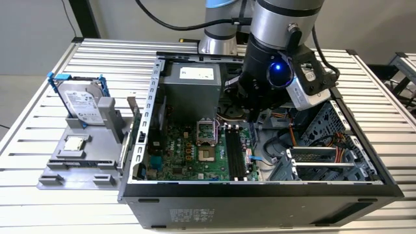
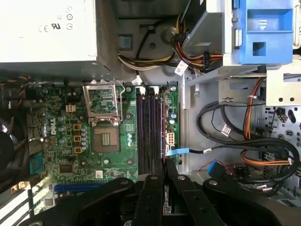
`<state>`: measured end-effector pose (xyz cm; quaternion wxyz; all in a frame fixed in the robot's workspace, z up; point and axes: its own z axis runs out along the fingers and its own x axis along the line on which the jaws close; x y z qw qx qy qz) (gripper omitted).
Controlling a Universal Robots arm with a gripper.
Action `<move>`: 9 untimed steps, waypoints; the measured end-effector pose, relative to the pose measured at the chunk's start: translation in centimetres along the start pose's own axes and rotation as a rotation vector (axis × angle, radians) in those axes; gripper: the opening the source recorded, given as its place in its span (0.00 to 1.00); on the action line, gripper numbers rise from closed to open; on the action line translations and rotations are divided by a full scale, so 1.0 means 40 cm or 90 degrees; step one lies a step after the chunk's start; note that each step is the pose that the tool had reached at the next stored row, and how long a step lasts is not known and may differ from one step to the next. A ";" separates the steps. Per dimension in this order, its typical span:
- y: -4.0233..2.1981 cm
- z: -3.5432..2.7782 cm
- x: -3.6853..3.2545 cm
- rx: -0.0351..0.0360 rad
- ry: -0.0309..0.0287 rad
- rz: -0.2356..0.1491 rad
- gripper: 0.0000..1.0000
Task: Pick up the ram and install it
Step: 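Insert the ram into the slot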
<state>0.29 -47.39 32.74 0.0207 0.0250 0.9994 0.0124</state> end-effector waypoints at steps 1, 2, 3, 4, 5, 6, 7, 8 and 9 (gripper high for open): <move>0.000 0.009 0.000 0.0000 0.0000 0.000 0.00; 0.000 0.013 0.001 0.0000 0.0000 0.000 0.00; 0.000 0.018 0.001 -0.0001 0.0000 0.000 0.00; 0.000 0.022 0.001 -0.0001 0.0000 0.000 0.00; -0.001 0.027 0.001 0.0000 0.0000 0.000 0.00; -0.001 0.032 0.001 0.0000 0.0000 0.000 0.00; -0.001 0.036 0.001 0.0000 0.0000 0.000 0.00; -0.001 0.041 0.001 0.0000 0.0000 0.000 0.00; -0.001 0.045 0.001 -0.0001 0.0000 0.000 0.00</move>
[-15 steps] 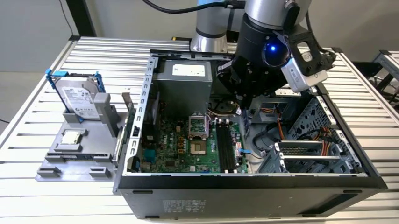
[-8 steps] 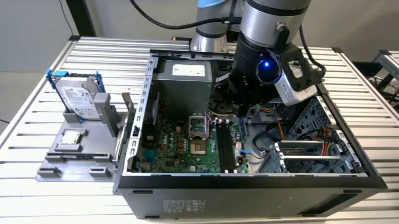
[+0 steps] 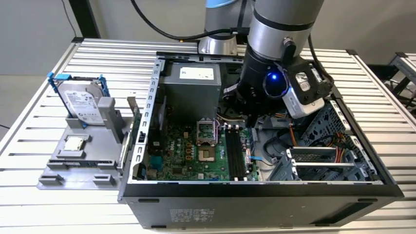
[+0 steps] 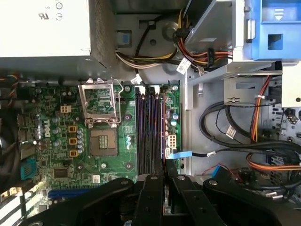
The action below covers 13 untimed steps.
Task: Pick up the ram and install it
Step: 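Insert the ram into the slot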
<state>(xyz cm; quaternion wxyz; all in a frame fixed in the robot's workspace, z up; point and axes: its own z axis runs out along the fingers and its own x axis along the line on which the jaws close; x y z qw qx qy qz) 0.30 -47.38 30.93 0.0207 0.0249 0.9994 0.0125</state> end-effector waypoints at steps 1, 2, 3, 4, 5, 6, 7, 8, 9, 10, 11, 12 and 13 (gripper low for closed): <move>0.000 0.005 0.000 0.0000 0.0000 0.000 0.00; 0.000 0.009 0.000 0.0001 0.0000 0.000 0.00; 0.000 0.014 0.001 0.0001 0.0000 0.000 0.00; -0.001 0.018 0.001 0.0001 0.0000 0.000 0.00; -0.001 0.023 0.001 0.0001 0.0000 0.000 0.00; -0.001 0.028 0.001 0.0000 0.0000 0.000 0.00; -0.001 0.033 0.001 0.0001 0.0000 0.000 0.00; -0.001 0.037 0.001 0.0002 0.0001 0.000 0.00; -0.001 0.041 0.002 0.0001 0.0000 0.000 0.00; -0.001 0.046 0.002 0.0001 0.0000 0.000 0.00; -0.001 0.051 0.002 0.0001 0.0000 0.000 0.00; -0.001 0.055 0.002 0.0001 0.0000 0.000 0.00; -0.002 0.060 0.002 0.0000 0.0000 0.000 0.00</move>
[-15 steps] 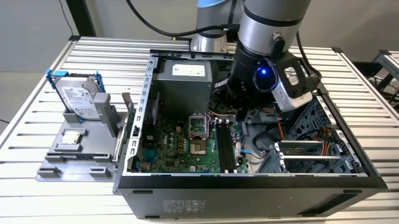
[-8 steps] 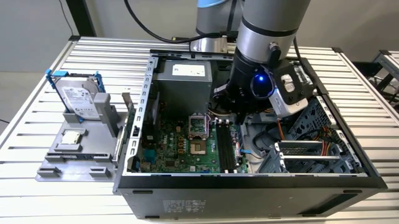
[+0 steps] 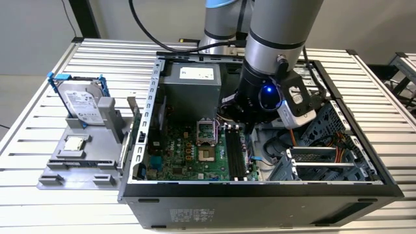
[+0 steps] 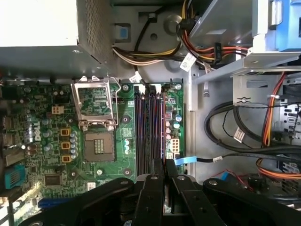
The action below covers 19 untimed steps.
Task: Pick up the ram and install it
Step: 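Insert the ram into the slot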
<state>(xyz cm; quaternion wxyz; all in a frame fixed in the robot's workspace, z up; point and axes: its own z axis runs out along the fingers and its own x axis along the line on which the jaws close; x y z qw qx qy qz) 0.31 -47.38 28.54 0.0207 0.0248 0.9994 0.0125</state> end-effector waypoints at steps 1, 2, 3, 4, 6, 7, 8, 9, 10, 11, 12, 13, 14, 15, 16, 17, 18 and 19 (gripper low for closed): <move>0.000 0.004 0.000 0.0001 0.0000 0.000 0.00; 0.000 0.009 0.000 0.0001 0.0000 0.000 0.00; 0.000 0.014 0.001 0.0001 0.0000 0.000 0.00; 0.000 0.018 0.001 0.0001 0.0000 0.000 0.00; -0.001 0.027 0.001 0.0001 0.0000 0.000 0.00; -0.001 0.032 0.001 0.0001 0.0000 0.000 0.00; -0.001 0.036 0.001 0.0001 0.0001 0.000 0.00; -0.001 0.041 0.001 0.0000 0.0000 0.000 0.00; -0.001 0.045 0.001 0.0000 0.0000 0.000 0.00; -0.001 0.050 0.002 0.0000 0.0000 0.000 0.00; -0.001 0.055 0.002 0.0000 0.0000 0.000 0.00; -0.002 0.059 0.002 0.0001 0.0000 0.000 0.00; -0.002 0.063 0.002 0.0001 0.0000 0.000 0.00; -0.002 0.067 0.002 0.0001 0.0000 0.000 0.00; -0.002 0.067 0.002 0.0001 0.0001 0.000 0.00; -0.002 0.067 0.002 0.0003 0.0001 0.000 0.00; -0.002 0.068 0.002 0.0003 0.0001 0.000 0.00; -0.002 0.068 0.002 0.0002 0.0001 0.000 0.00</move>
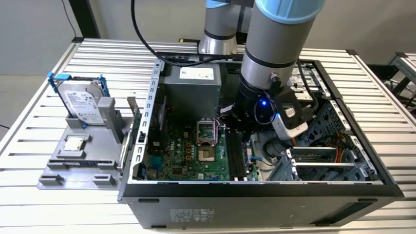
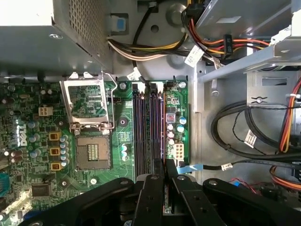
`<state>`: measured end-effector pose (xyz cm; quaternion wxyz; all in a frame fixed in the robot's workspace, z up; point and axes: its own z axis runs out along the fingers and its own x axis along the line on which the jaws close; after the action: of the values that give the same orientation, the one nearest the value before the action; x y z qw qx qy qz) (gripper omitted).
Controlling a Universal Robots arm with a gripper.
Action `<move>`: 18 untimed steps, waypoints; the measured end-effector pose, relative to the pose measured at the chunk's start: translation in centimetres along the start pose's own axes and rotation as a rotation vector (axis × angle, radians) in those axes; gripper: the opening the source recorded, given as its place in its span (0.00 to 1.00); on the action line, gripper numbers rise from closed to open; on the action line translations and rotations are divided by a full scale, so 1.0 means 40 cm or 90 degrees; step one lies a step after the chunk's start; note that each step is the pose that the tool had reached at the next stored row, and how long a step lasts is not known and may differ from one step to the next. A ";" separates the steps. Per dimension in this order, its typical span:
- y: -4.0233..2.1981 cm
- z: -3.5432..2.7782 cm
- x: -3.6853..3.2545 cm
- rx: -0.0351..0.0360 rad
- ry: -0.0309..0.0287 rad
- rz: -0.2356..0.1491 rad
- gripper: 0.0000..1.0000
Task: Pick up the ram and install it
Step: 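Insert the ram into the slot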
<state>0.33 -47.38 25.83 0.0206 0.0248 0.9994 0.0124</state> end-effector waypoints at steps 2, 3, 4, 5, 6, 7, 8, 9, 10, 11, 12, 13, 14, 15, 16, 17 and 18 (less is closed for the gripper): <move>0.000 0.007 0.000 -0.0004 -0.0001 0.000 0.00; 0.000 0.012 0.000 -0.0002 -0.0001 0.000 0.00; 0.000 0.016 0.000 -0.0001 0.0000 0.000 0.00; 0.000 0.020 -0.001 -0.0002 0.0000 0.000 0.00; 0.000 0.025 -0.002 -0.0001 0.0000 0.000 0.00; 0.000 0.030 -0.003 -0.0002 0.0000 0.000 0.00; 0.000 0.032 -0.005 -0.0002 -0.0001 0.000 0.00; -0.001 0.033 -0.006 -0.0001 0.0000 0.000 0.00; -0.001 0.034 -0.006 -0.0001 0.0004 0.000 0.00; -0.001 0.034 -0.006 0.0000 0.0004 0.000 0.00; -0.001 0.034 -0.006 0.0001 0.0005 0.000 0.00; -0.001 0.034 -0.006 0.0000 0.0004 0.000 0.00; -0.001 0.034 -0.006 0.0000 0.0005 0.000 0.00; 0.000 0.034 -0.006 -0.0001 0.0004 0.000 0.00; -0.001 0.034 -0.006 -0.0001 0.0004 0.000 0.00; -0.001 0.034 -0.006 -0.0001 0.0004 0.000 0.00; -0.001 0.034 -0.006 0.0000 0.0005 0.000 0.00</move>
<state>0.62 -47.38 24.47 0.0202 0.0248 0.9994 0.0124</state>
